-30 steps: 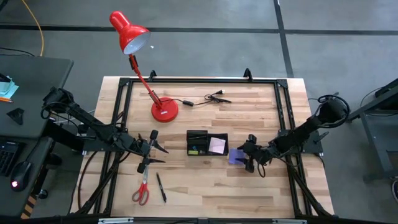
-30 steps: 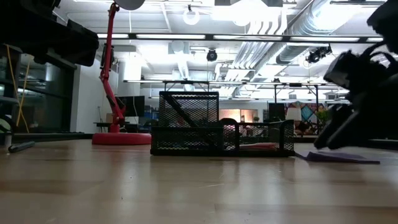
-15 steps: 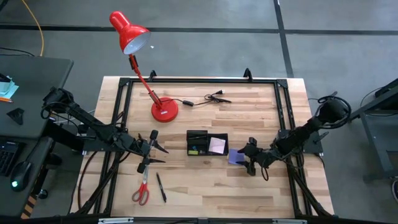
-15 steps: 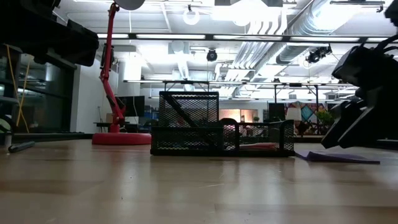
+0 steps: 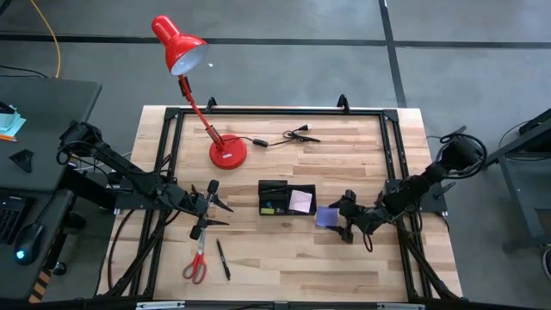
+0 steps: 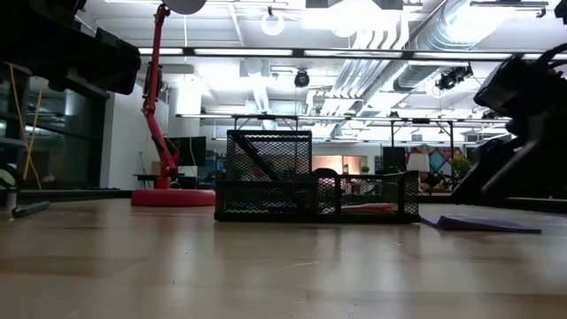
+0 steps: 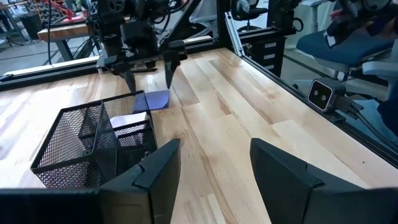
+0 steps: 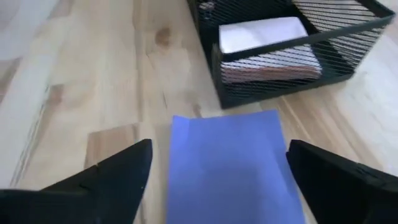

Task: Pick and place office supplies into organizer
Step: Put the blue sticky notes into the black desk organizer

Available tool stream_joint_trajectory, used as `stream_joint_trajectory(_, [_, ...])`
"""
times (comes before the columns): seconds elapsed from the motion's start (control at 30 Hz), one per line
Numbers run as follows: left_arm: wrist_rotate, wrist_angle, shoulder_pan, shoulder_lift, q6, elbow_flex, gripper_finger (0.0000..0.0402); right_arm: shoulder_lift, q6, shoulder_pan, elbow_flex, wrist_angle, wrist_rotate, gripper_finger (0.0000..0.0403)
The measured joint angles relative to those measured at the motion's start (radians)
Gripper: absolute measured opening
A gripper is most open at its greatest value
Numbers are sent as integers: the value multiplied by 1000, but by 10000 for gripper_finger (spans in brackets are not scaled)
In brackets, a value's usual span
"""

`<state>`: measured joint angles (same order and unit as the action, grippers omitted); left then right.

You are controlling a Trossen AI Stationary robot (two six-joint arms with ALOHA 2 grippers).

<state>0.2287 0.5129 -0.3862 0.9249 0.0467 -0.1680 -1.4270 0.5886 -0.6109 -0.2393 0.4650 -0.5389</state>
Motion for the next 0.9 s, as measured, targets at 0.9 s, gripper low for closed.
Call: stream_joint_trajectory(0.9, [0, -16, 0, 0, 0, 0, 184, -212, 54, -7, -8, 61, -76, 304])
